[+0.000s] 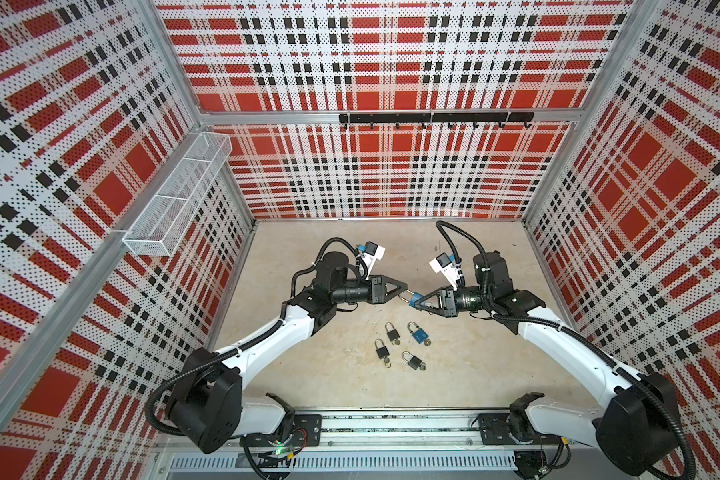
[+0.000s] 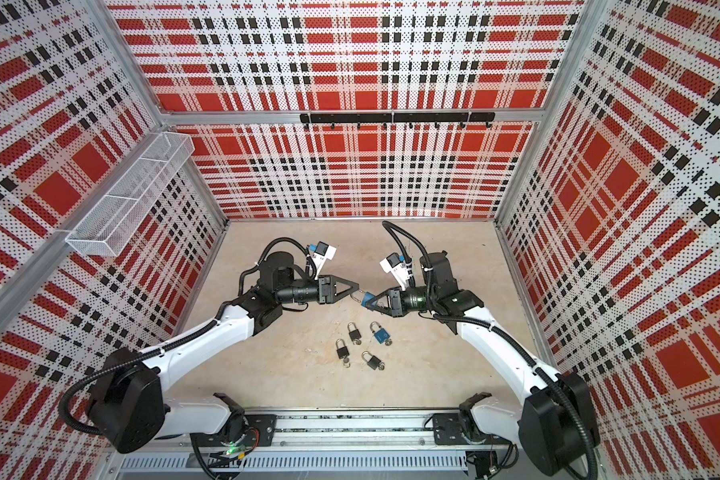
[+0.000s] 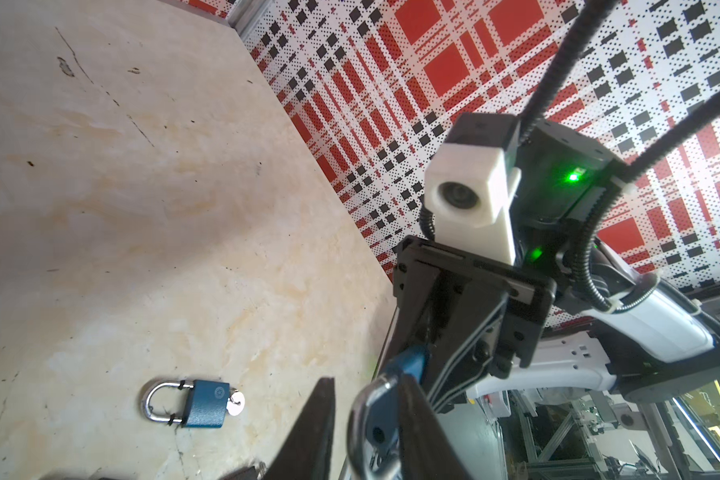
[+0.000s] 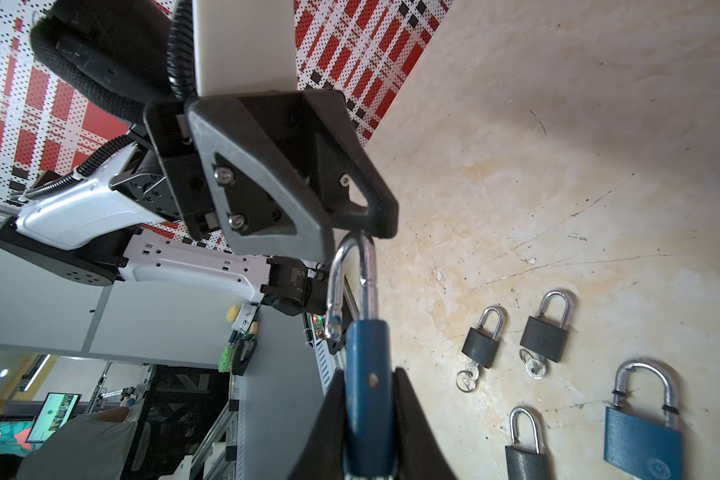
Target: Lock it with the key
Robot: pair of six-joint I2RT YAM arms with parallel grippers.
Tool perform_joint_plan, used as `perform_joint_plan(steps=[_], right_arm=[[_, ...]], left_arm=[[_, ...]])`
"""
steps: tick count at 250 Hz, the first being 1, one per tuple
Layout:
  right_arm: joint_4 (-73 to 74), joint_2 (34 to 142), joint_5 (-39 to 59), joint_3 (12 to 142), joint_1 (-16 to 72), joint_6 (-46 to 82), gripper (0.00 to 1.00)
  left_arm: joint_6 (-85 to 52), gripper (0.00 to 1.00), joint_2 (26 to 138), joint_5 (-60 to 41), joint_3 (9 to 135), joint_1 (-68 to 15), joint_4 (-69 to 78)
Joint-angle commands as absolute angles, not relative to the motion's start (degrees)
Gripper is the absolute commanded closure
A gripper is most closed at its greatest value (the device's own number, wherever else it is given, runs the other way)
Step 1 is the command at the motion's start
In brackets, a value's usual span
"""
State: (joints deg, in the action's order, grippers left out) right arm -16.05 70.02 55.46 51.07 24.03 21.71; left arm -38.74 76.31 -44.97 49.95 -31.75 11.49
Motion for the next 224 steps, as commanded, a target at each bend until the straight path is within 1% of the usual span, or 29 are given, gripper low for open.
perform_joint_plan(steps=[1, 81, 118, 224], right_arm=[[-12.75, 70.70, 57.70, 53.43, 23.91, 21.57, 1.00], [-11.69, 71.78, 58.80, 54.84, 23.82, 22.94, 1.00], [-10.78, 72.14, 59.93, 54.97, 23.82, 23.95, 1.00], [-10.77, 72.86, 60.39, 54.76, 23.82, 24.43, 1.00]], left_arm=[[-39.13, 0.72, 74.49, -45.63, 48.95, -31.98, 12.48], [-39.59, 0.76, 73.33, -45.69, 46.88, -31.90, 12.66], [-39.64, 0.80, 72.91, -45.49, 46.55, -31.65, 12.96], [-42.88, 0.80, 73.25, -46.43, 46.74, -30.29, 18.17]])
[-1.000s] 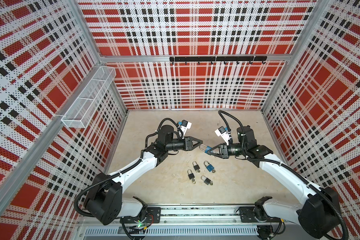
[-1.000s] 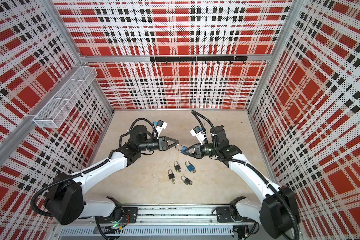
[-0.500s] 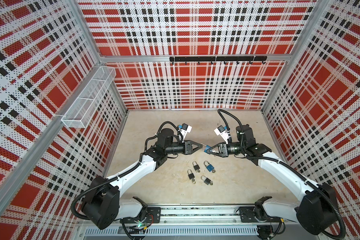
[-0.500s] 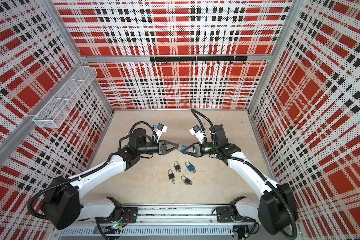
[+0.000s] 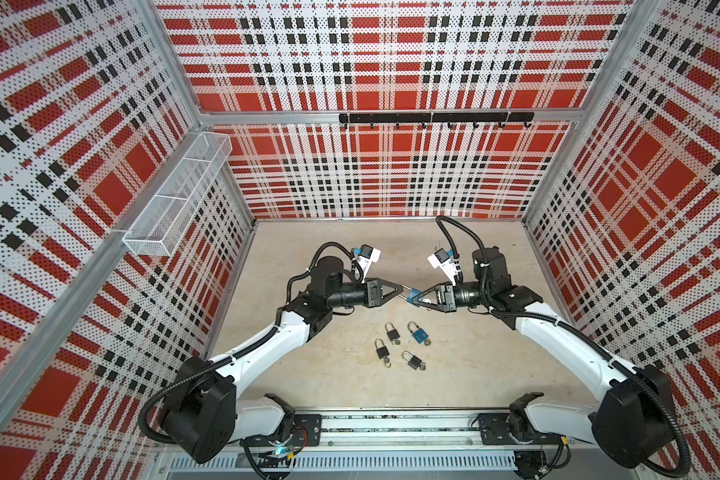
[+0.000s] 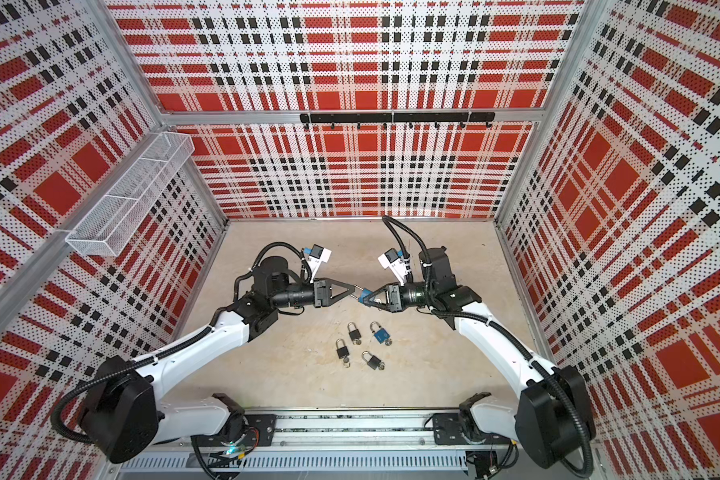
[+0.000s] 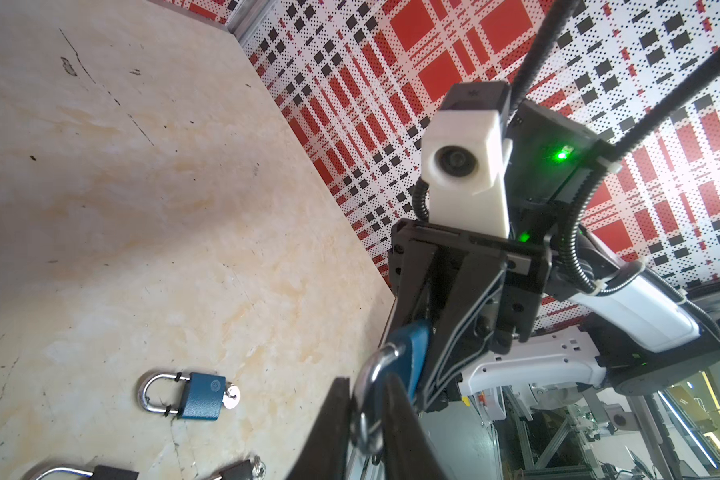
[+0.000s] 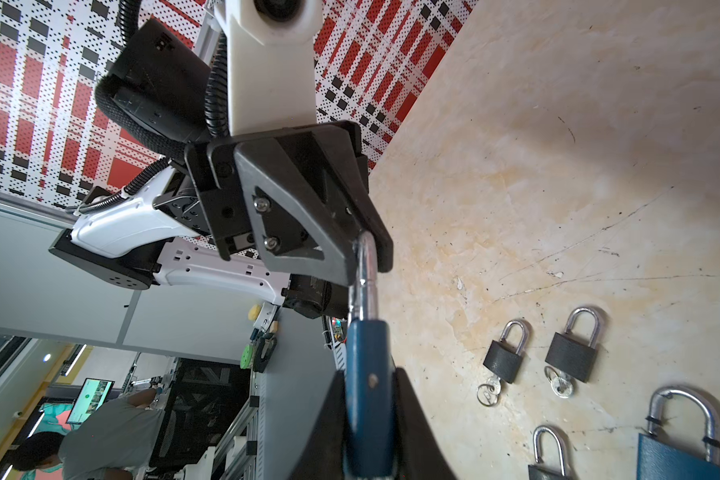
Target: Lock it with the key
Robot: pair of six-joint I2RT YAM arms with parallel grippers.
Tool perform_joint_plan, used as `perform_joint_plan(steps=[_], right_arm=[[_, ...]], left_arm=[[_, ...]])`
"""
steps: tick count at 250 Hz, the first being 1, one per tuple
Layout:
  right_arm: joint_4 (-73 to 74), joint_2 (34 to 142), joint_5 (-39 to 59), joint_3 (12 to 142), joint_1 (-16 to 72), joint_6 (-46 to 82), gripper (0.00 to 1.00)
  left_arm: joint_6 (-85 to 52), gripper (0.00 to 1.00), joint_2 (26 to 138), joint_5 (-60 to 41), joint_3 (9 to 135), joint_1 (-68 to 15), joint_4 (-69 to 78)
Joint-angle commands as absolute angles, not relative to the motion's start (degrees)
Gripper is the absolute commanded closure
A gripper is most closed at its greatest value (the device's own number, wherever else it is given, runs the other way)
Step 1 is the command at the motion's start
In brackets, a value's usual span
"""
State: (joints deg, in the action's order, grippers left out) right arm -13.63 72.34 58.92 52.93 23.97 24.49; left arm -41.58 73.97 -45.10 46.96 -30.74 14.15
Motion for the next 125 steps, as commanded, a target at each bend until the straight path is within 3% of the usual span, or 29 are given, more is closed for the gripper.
perform_joint_plan(steps=[1, 81, 125], right_arm=[[-10.74, 72.86, 60.39, 54.80, 23.82, 24.43, 1.00], [-9.40, 72.83, 61.10, 54.69, 23.77, 25.20, 1.00], [-6.08, 72.51, 63.57, 54.17, 23.82, 28.40, 1.00]], left_arm=[[-42.88, 0.80, 73.27, -46.42, 46.75, -30.26, 18.14], [-43.25, 0.87, 74.27, -47.54, 45.97, -30.04, 18.46], [-43.07, 0.97, 74.26, -46.85, 45.43, -29.79, 18.41]])
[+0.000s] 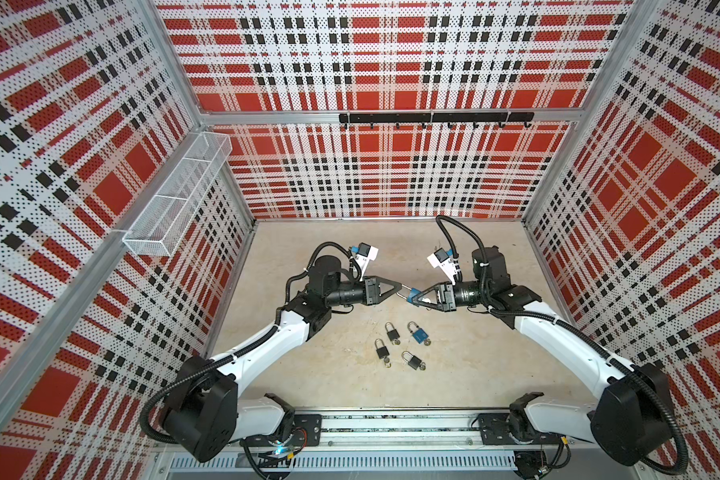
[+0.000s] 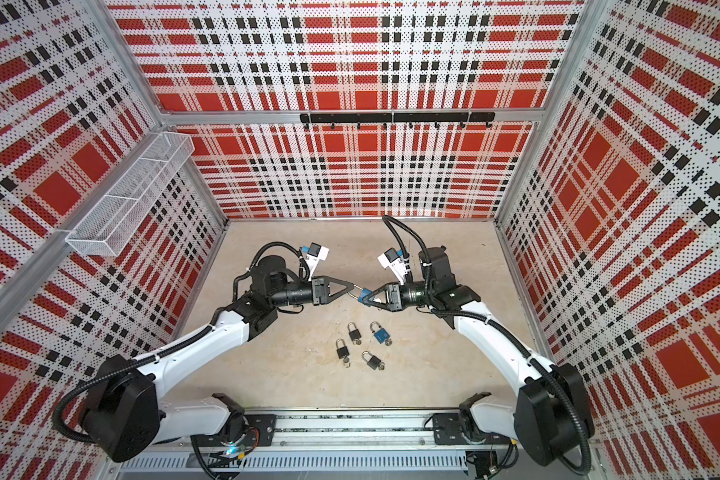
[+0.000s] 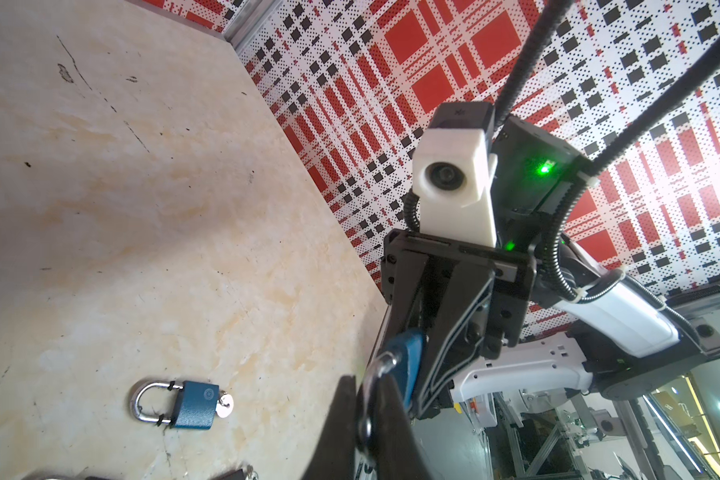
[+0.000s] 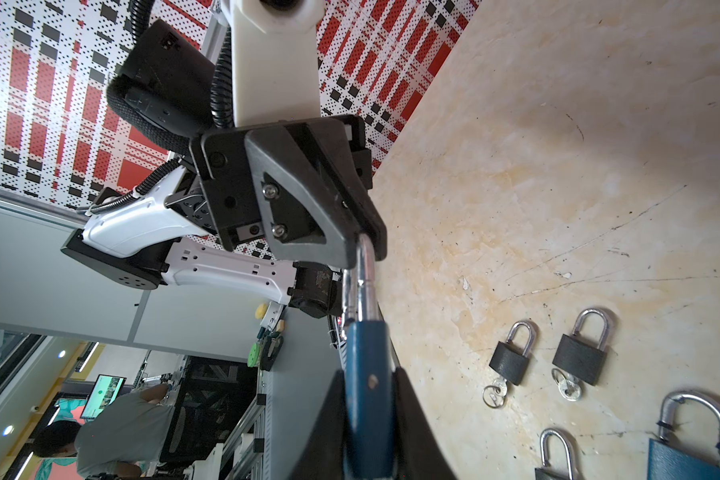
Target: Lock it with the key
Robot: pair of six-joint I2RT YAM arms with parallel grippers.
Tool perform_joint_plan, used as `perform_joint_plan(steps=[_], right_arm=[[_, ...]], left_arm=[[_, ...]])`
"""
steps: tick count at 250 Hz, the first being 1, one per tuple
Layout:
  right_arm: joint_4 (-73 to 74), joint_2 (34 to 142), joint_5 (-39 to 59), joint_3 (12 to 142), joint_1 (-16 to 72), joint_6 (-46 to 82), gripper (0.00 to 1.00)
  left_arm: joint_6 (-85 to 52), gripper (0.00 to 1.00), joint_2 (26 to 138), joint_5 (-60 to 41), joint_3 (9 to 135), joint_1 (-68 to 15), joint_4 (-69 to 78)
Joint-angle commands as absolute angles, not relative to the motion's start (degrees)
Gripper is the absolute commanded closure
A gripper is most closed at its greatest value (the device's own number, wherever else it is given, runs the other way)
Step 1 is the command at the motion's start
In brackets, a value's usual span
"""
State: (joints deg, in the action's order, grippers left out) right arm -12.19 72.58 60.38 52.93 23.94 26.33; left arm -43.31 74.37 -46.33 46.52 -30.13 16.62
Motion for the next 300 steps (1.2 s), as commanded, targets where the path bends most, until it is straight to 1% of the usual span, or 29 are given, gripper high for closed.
perform_joint_plan(steps=[1, 17, 74, 137, 175, 221, 300], right_arm=[[-6.03, 72.55, 63.65, 54.15, 23.82, 28.44, 1.00], [-5.35, 72.50, 64.56, 54.06, 23.82, 29.20, 1.00], [1.17, 71.73, 67.48, 52.05, 23.82, 34.62, 1.00], [4.26, 71.50, 69.13, 50.65, 23.82, 36.89, 1.00], [8.29, 71.36, 69.18, 49.67, 23.91, 39.56, 1.00], [8.61, 71.61, 68.88, 49.65, 23.91, 39.86, 1.00], [13.62, 71.28, 70.32, 48.87, 23.91, 43.49, 1.00]], left_arm=[[-43.07, 0.97, 74.31, -46.85, 45.39, -29.79, 18.43], [-42.81, 1.00, 74.51, -46.67, 45.33, -29.68, 18.45], [-42.55, 1.00, 75.10, -45.79, 45.35, -29.83, 18.54], [-42.41, 1.00, 75.72, -44.48, 45.96, -30.86, 18.74], [-42.12, 1.00, 76.53, -43.20, 46.56, -32.71, 18.90], [-42.53, 1.00, 77.30, -42.54, 46.64, -34.52, 19.46], [-41.40, 1.00, 76.76, -41.32, 45.46, -34.38, 19.82]])
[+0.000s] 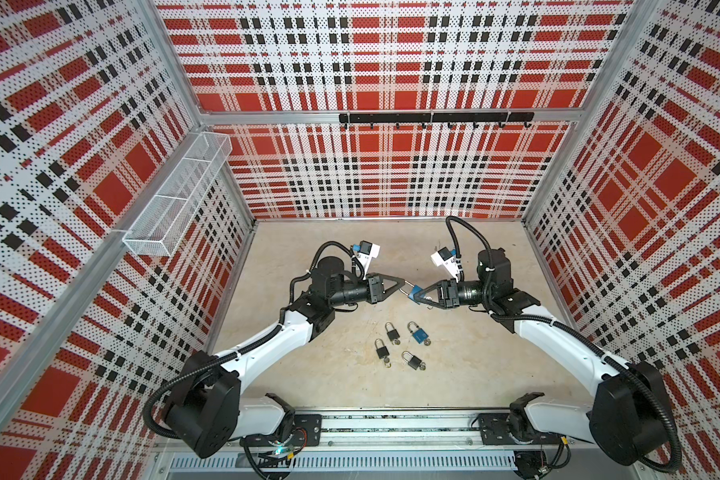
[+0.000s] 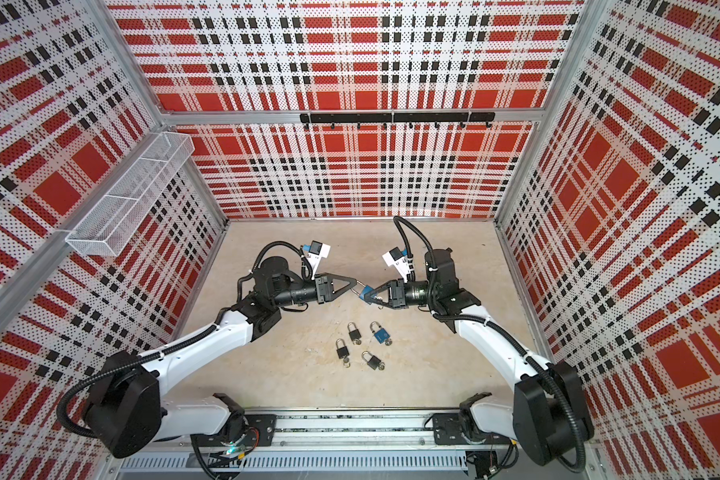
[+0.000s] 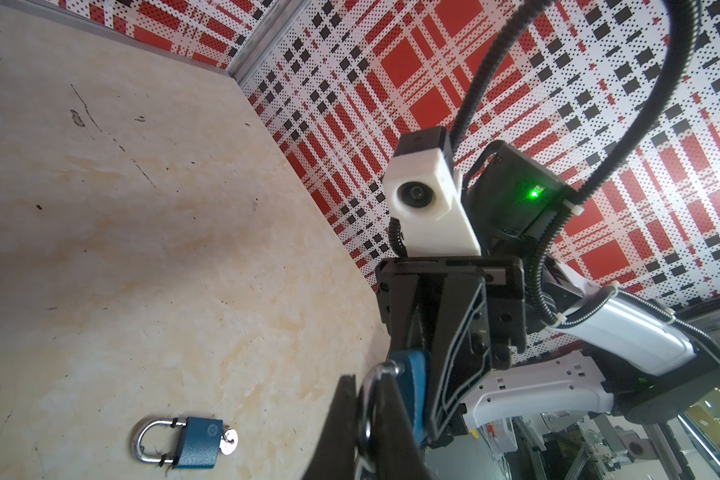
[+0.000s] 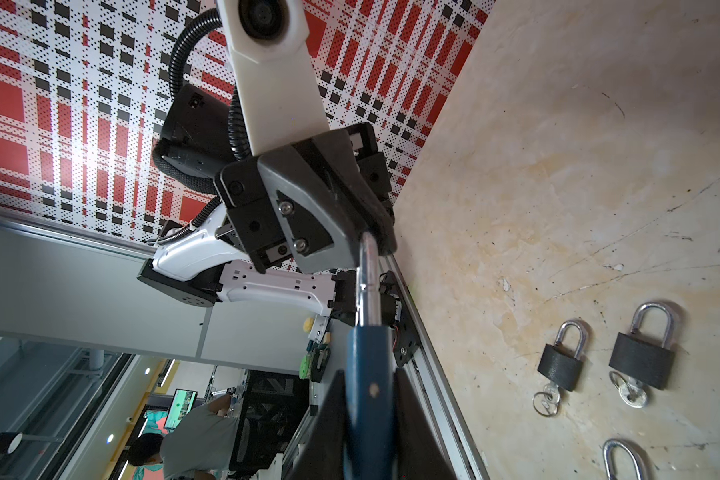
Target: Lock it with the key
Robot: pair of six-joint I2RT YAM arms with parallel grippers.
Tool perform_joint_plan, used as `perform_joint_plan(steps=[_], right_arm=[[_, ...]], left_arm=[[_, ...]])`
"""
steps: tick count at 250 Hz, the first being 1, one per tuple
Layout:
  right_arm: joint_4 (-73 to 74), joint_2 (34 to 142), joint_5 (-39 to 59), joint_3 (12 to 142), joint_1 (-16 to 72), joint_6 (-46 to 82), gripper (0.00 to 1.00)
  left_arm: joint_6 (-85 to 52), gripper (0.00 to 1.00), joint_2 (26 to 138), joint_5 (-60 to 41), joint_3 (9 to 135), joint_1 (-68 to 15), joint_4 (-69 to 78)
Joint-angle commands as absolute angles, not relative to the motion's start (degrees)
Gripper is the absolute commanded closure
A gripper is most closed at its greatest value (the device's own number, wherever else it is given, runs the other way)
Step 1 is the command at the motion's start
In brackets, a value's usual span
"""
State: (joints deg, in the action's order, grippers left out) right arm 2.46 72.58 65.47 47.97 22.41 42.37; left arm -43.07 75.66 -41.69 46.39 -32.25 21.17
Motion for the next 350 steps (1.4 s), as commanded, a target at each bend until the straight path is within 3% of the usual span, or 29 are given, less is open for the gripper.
perform_joint_plan(steps=[1, 91, 350], right_arm=[[13.66, 71.24, 70.32, 48.82, 23.91, 43.50, 1.00], [14.24, 70.83, 69.99, 48.70, 23.91, 44.25, 1.00], [23.46, 76.45, 66.64, 49.92, 23.86, 48.96, 1.00]], left_arm=[[-41.40, 1.00, 76.79, -41.27, 45.41, -34.42, 19.67], [-40.70, 1.00, 76.46, -40.52, 44.47, -33.56, 19.54], [-47.19, 1.00, 75.14, -37.45, 39.83, -44.25, 23.22]])
